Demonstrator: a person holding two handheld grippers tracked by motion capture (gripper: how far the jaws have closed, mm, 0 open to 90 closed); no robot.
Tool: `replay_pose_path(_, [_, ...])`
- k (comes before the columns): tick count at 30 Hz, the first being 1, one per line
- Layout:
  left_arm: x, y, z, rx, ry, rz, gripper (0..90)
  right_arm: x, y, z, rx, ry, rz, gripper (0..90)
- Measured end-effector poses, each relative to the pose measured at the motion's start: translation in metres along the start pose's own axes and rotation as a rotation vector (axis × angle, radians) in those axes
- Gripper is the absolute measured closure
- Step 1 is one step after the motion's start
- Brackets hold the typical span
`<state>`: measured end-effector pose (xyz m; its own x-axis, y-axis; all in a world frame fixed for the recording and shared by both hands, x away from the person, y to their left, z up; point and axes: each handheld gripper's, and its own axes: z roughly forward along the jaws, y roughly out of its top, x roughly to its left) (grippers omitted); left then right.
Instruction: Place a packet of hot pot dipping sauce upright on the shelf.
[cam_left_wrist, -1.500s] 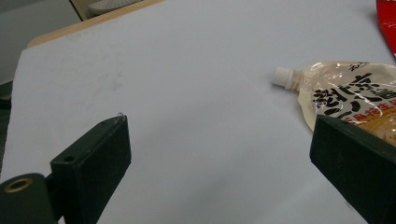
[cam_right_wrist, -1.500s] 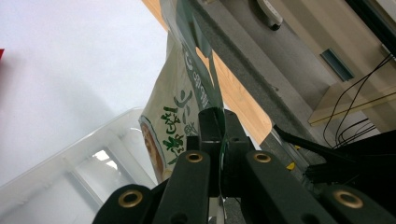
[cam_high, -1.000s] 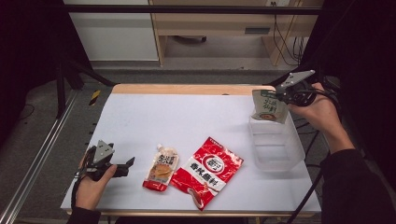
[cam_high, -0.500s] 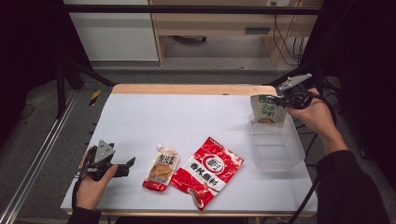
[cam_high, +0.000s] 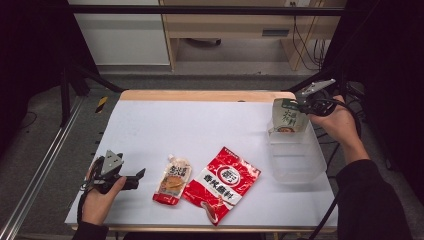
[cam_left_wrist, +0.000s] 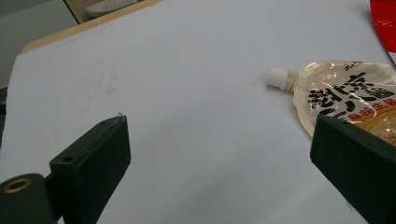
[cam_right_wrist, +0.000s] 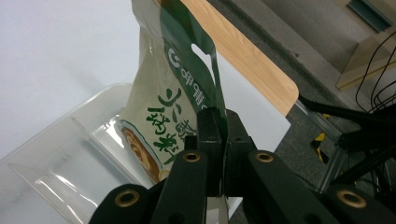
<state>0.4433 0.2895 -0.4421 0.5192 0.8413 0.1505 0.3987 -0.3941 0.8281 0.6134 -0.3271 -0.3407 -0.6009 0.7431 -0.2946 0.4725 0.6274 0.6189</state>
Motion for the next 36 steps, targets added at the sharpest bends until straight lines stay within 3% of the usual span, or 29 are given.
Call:
replay_pose_path(6, [-0.001, 0.0, 0.0, 0.0, -0.003, 0.004, 5.0, -0.002, -0.005, 0.002, -0.001, -0.008, 0.028, 82.8])
replay_pose_path(7, [-0.001, 0.0, 0.0, 0.0, -0.003, 0.004, 4.9, -0.002, -0.005, 0.002, 0.002, -0.01, 0.029, 78.7])
replay_pose_path(8, [-0.001, 0.0, 0.0, -0.001, -0.003, 0.004, 5.0, -0.001, -0.004, 0.001, 0.004, -0.022, 0.043, 65.6])
replay_pose_path(11, [0.0, 0.001, 0.0, -0.004, 0.0, 0.002, 5.0, 0.001, -0.003, 0.0, 0.007, -0.019, 0.051, 59.9])
replay_pose_path(20, [-0.001, 0.001, -0.001, -0.009, -0.005, 0.004, 4.9, 0.01, 0.005, -0.012, -0.042, -0.076, 0.041, 26.7])
replay_pose_path(29, [-0.002, 0.001, -0.001, -0.009, -0.006, 0.007, 4.8, 0.022, 0.016, -0.034, -0.1, -0.082, 0.032, 17.1])
replay_pose_path(36, [-0.006, 0.002, 0.0, -0.01, -0.015, 0.018, 4.8, 0.05, 0.029, -0.059, -0.159, -0.076, -0.015, 14.5])
